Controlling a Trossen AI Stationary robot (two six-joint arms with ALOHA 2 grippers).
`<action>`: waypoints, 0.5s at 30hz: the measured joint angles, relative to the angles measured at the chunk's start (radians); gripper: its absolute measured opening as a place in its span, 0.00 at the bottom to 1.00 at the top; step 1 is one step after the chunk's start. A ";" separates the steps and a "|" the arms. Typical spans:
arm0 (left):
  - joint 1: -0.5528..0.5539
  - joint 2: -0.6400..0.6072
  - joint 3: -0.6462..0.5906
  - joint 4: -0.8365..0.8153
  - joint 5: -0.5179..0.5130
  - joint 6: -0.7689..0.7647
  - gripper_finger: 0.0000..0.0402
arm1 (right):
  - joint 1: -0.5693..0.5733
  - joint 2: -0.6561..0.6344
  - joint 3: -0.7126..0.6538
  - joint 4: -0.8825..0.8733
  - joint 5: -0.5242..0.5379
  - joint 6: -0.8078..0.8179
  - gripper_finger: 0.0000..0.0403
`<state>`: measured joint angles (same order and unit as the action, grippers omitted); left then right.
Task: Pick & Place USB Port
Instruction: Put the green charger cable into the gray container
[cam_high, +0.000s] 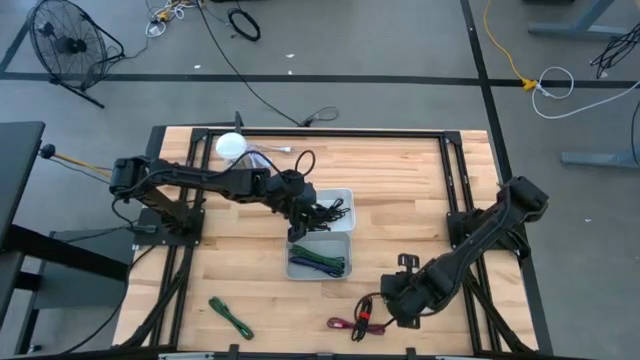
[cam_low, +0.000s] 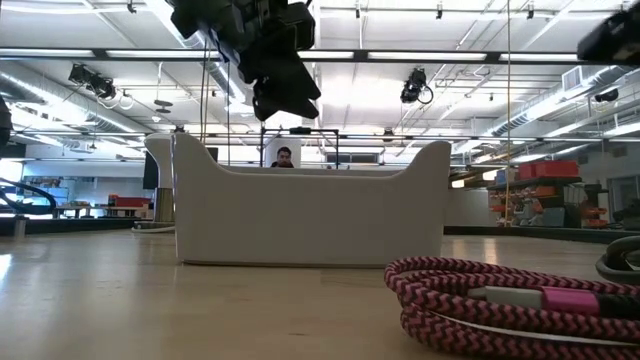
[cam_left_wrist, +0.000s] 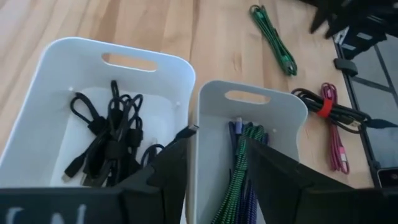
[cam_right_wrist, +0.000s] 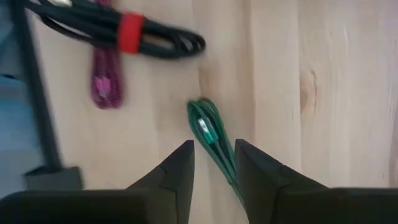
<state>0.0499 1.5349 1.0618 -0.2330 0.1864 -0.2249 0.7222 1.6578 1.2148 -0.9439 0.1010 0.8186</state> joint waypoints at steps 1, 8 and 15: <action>-0.003 0.000 0.000 -0.001 0.000 0.000 0.42 | 0.002 0.015 0.000 -0.012 -0.007 0.002 0.29; -0.003 0.000 0.000 0.000 -0.002 0.000 0.42 | 0.003 0.092 0.000 -0.090 -0.035 0.011 0.33; -0.002 0.000 0.000 0.001 -0.017 0.001 0.42 | 0.003 0.133 0.000 -0.086 -0.036 -0.023 0.45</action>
<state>0.0483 1.5349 1.0618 -0.2325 0.1696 -0.2241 0.7250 1.7908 1.2148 -1.0302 0.0647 0.7957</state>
